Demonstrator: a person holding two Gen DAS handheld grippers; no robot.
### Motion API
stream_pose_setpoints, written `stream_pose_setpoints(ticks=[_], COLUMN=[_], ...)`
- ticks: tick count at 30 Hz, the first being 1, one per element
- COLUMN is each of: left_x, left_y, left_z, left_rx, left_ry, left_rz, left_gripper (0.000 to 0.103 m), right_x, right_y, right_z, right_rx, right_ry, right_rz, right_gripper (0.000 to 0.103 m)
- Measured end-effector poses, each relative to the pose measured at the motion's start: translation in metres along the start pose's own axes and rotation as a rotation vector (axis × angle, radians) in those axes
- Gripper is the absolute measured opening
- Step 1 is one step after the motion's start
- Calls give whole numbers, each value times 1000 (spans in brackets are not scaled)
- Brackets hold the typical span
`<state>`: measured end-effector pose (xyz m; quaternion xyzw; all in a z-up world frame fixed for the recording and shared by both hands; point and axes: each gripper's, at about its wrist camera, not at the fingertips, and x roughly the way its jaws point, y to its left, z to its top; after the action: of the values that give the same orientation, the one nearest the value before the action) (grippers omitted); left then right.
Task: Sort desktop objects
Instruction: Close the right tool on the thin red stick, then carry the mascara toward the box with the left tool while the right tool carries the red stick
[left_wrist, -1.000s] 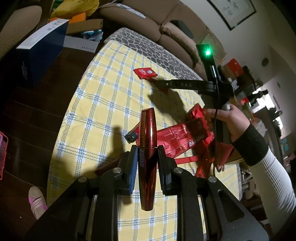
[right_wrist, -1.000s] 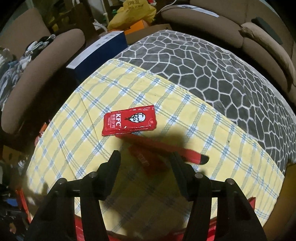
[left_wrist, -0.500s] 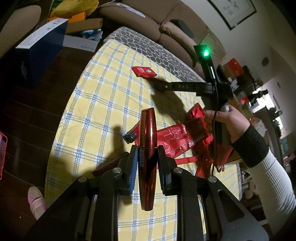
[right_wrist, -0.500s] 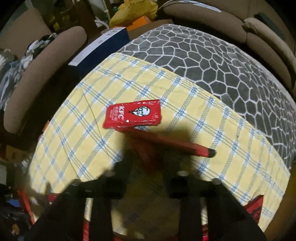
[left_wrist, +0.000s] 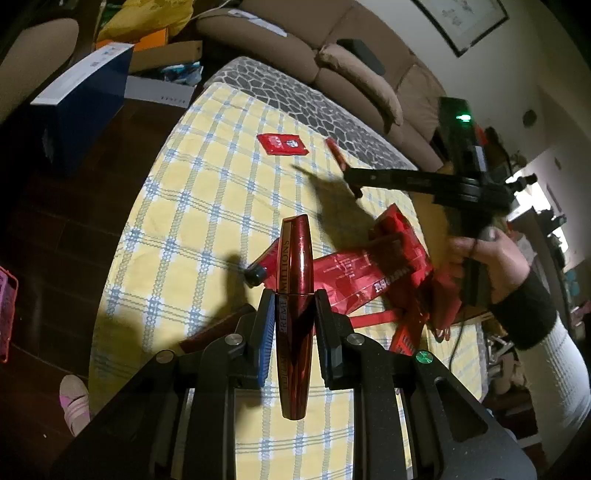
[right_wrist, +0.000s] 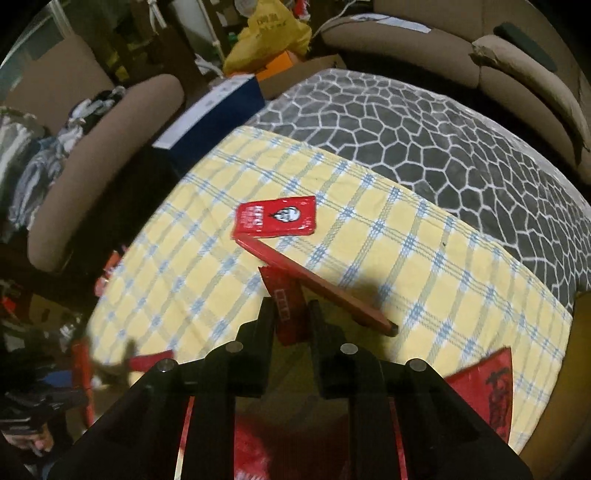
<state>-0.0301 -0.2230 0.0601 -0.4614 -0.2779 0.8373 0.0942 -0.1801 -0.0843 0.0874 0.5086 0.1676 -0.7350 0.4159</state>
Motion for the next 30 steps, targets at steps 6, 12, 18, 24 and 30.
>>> stream_pose_setpoints(ticks=[6,12,18,24,30], left_x=[1,-2,-1,-4,-21], left_y=[-9,-27,-55,-91,-135], left_z=[-2,-7,-11,-11,1], left_rx=[27,50,86,130,195], left_ry=[-8,-24,-19,7,-1], left_rz=[17,-4,-40,-76,-102], left_gripper=[19,19,19,19,19], right_x=[-38,-76,-105,-146,-194], right_y=[9,8,8,12,10], right_z=[-19,-44,-67,-84,-94], right_rx=[11,39,39,13,0], right_ry=[-38,-62,-72,-109,-154], right_rz=[56,85,57,29,3], right_gripper=[17,17,17,17,17])
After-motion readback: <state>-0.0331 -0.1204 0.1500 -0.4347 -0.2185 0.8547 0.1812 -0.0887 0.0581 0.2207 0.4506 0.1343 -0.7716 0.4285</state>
